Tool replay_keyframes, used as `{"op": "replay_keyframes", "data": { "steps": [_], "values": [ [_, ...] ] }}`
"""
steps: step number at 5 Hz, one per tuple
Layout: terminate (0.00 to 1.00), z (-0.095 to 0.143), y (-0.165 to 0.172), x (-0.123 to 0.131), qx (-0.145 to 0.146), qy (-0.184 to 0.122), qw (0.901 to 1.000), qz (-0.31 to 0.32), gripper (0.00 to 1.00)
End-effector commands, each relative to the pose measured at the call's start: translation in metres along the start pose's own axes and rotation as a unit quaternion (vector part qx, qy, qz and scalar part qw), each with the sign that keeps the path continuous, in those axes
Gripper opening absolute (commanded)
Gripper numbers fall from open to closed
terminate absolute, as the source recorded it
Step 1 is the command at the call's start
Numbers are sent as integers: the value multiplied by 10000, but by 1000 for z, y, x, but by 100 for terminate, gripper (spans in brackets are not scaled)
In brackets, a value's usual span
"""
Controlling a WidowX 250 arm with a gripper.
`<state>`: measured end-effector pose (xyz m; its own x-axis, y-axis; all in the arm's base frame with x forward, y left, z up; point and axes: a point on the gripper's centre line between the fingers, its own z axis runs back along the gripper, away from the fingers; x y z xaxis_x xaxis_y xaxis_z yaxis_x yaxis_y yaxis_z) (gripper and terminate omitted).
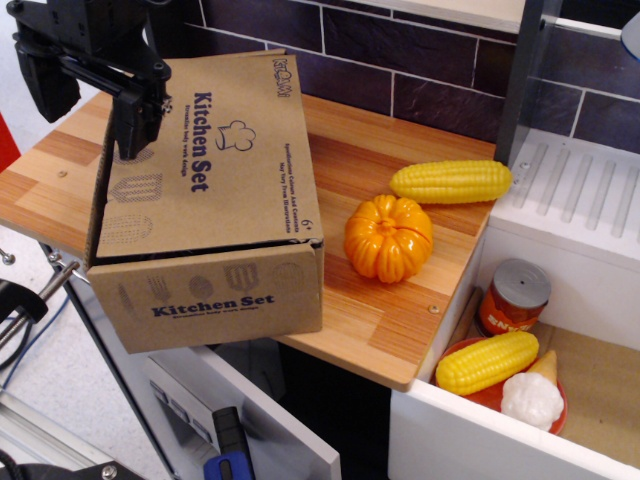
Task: Open brown1fbox flap
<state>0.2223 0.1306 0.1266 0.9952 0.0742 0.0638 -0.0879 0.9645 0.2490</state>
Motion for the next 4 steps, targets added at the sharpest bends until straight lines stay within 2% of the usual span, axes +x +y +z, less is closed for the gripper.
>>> {"op": "replay_keyframes", "data": {
  "steps": [1, 2, 4],
  "values": [
    [0, 0, 0, 0, 0, 0, 10000, 0, 100],
    [0, 2, -4, 2, -115, -132, 9979, 629, 100],
    [0, -14, -3, -3, -598, -272, 9869, 1477, 100]
  ]
}}
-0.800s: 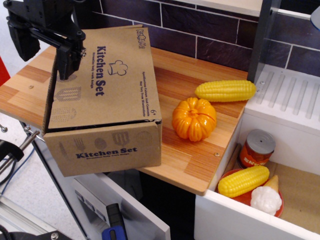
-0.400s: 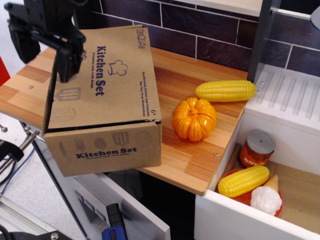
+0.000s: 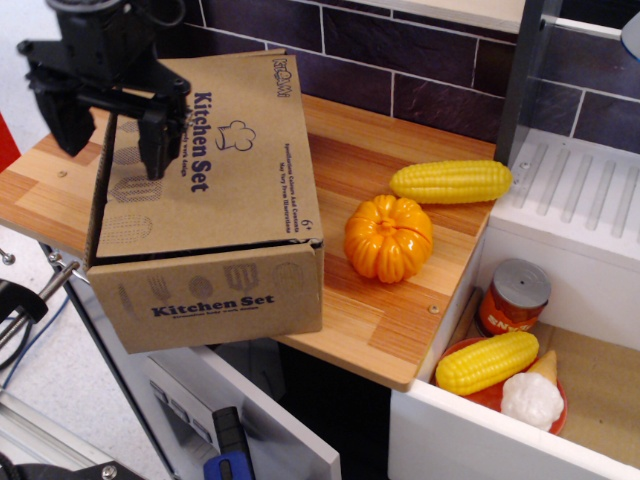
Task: Open brown1fbox flap
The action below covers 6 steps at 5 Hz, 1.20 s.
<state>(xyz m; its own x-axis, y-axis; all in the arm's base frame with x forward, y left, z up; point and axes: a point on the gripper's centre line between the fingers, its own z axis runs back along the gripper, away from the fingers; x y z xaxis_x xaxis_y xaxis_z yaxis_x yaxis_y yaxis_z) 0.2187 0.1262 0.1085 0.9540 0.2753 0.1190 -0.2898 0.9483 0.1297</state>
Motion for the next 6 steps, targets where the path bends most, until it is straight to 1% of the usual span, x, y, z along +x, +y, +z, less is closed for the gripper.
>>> {"op": "replay_keyframes", "data": {
  "steps": [1, 3, 4, 5, 6],
  "values": [
    [0, -5, 9, 5, -328, -237, 9969, 680, 100],
    [0, -14, 1, 7, -1006, -296, 9878, 1149, 100],
    [0, -19, -4, 10, -1288, -255, 9822, 1345, 100],
    [0, -17, -12, 13, -1230, -390, 9826, 1333, 100],
    [0, -13, -18, 17, -1328, -419, 9815, 1315, 100]
  ]
}}
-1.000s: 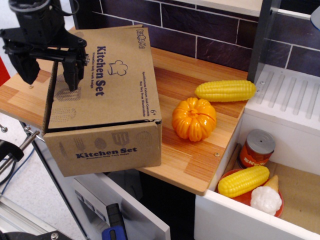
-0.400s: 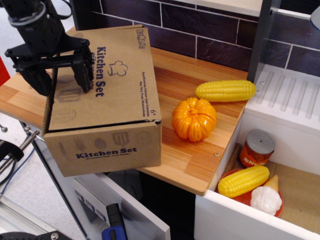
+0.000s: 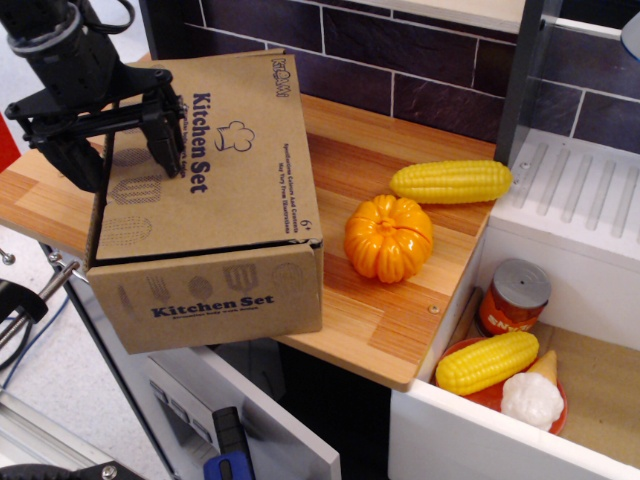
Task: Open brown1fbox flap
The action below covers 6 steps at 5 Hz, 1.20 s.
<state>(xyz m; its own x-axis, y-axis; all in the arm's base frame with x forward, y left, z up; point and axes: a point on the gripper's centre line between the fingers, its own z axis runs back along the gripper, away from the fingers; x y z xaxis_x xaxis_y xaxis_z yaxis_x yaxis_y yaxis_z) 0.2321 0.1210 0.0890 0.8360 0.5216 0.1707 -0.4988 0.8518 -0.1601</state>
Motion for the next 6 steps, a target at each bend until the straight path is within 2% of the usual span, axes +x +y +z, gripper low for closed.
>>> {"op": "replay_keyframes", "data": {
  "steps": [1, 2, 3, 5, 6],
  "values": [
    [0, 14, -24, 10, -170, -209, 9995, -190, 100],
    [0, 26, -40, 16, -154, -171, 9991, -361, 100],
    [0, 40, -51, 24, 35, -73, 9988, -484, 100],
    [0, 68, -86, 33, 653, -107, 9960, -607, 100],
    [0, 78, -112, 27, 1083, -192, 9921, -607, 100]
  ]
}}
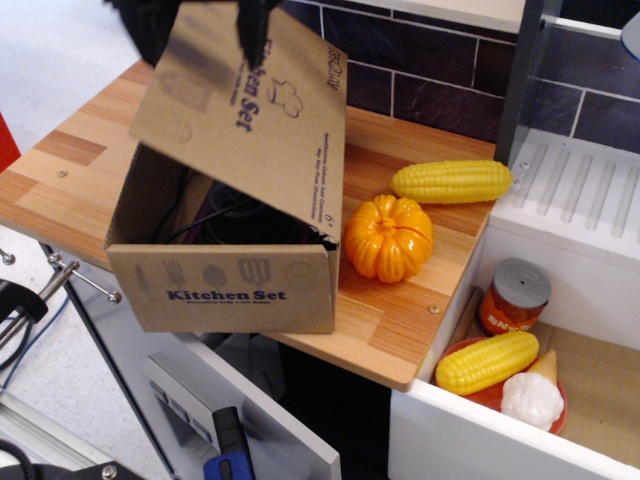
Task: Open brown1fbox flap
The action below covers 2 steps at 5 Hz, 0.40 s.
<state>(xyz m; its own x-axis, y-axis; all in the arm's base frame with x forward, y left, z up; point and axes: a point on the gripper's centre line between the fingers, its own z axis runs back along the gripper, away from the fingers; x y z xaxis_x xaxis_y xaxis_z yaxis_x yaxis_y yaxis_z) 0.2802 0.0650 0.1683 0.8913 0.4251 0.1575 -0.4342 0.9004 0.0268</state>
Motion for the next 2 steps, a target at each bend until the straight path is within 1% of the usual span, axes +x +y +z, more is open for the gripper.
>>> {"op": "replay_keyframes", "data": {
  "steps": [1, 2],
  "values": [
    [0, 37, -56, 5, 812, -464, 9956, -66, 100],
    [0, 37, -85, 5, 1064, -704, 9913, -334, 100]
  ]
}}
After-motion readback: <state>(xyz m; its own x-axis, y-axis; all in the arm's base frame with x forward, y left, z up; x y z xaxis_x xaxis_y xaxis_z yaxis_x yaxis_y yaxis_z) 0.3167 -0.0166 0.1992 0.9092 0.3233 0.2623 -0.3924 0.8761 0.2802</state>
